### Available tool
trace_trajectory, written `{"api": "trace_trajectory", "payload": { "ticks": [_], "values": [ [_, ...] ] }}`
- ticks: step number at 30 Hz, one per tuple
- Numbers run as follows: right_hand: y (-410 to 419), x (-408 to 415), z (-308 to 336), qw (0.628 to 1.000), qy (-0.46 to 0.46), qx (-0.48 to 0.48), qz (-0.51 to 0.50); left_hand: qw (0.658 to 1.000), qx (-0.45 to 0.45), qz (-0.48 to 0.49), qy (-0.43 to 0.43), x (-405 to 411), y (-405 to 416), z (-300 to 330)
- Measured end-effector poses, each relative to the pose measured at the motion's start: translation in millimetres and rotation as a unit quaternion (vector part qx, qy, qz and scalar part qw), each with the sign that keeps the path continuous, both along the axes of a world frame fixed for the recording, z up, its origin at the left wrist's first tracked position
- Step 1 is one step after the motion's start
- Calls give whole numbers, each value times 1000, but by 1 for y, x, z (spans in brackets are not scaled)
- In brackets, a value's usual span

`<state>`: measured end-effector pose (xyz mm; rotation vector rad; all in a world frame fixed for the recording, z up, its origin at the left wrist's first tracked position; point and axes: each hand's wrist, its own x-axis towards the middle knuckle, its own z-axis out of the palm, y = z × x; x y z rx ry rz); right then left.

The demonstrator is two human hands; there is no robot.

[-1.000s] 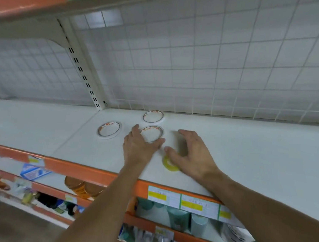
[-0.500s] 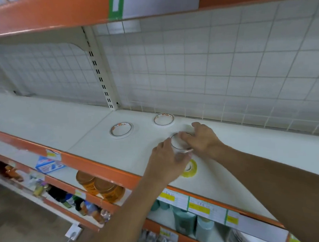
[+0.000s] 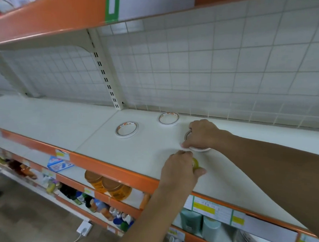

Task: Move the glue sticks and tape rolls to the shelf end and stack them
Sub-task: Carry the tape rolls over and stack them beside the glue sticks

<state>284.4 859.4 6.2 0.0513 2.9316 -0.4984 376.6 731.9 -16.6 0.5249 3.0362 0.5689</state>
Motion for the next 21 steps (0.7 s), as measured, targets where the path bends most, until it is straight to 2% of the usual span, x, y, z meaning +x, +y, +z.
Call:
{"api": "trace_trajectory", "payload": {
  "ticks": [7, 11, 14, 21],
  "values": [
    [69, 45, 17, 997, -12, 72, -23, 998, -51, -42, -2, -9, 17, 23],
    [116, 86, 27, 993, -50, 108, -23, 994, -73, -81, -4, -8, 52, 30],
    [150, 120, 33, 989, -80, 121, -28, 991, -92, -102, -4, -3, 80, 32],
    [220, 201, 44, 989, -60, 112, -74, 982, -93, -165, -6, 24, 159, 36]
  ]
}}
